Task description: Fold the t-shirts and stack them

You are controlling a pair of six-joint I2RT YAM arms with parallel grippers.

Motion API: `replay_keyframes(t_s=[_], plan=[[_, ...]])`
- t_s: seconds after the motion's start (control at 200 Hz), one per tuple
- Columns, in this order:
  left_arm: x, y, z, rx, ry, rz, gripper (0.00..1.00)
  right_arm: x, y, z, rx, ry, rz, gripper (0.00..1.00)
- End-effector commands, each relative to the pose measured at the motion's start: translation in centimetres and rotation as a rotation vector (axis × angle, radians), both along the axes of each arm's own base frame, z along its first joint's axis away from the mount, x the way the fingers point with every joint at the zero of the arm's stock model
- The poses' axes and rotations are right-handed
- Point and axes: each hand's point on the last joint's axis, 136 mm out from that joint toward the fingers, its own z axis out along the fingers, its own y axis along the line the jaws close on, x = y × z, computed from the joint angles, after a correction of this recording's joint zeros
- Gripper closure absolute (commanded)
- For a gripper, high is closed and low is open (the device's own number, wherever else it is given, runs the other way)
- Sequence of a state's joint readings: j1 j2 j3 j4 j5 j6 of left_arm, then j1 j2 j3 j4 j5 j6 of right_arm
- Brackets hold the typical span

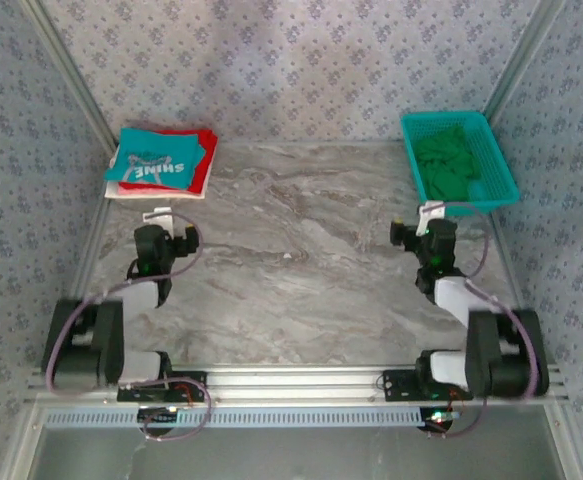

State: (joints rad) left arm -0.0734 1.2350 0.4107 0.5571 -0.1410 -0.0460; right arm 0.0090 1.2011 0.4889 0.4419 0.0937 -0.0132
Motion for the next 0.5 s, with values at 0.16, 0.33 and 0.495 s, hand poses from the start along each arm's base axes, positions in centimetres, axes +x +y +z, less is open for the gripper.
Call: replay_keyframes(t_s=[0.16, 0.33, 0.495], plan=[[0.7, -9.1, 16.9, -0.148, -0.152, -0.187, 0.01, 3.2, -4.3, 11.6, 0.272, 0.041, -0.149, 0.00], [3.7, -23.3, 20.2, -0.084, -0.043, -0.509, 0.01, 9.0, -7.8, 10.8, 0.417, 0.244, -0.193, 0.00], [4.8, -35.2, 17.8, -0.047, 0.087, -0.757, 0.01, 14.5, -10.6, 6.1, 0.544, 0.397, -0.211, 0.00]])
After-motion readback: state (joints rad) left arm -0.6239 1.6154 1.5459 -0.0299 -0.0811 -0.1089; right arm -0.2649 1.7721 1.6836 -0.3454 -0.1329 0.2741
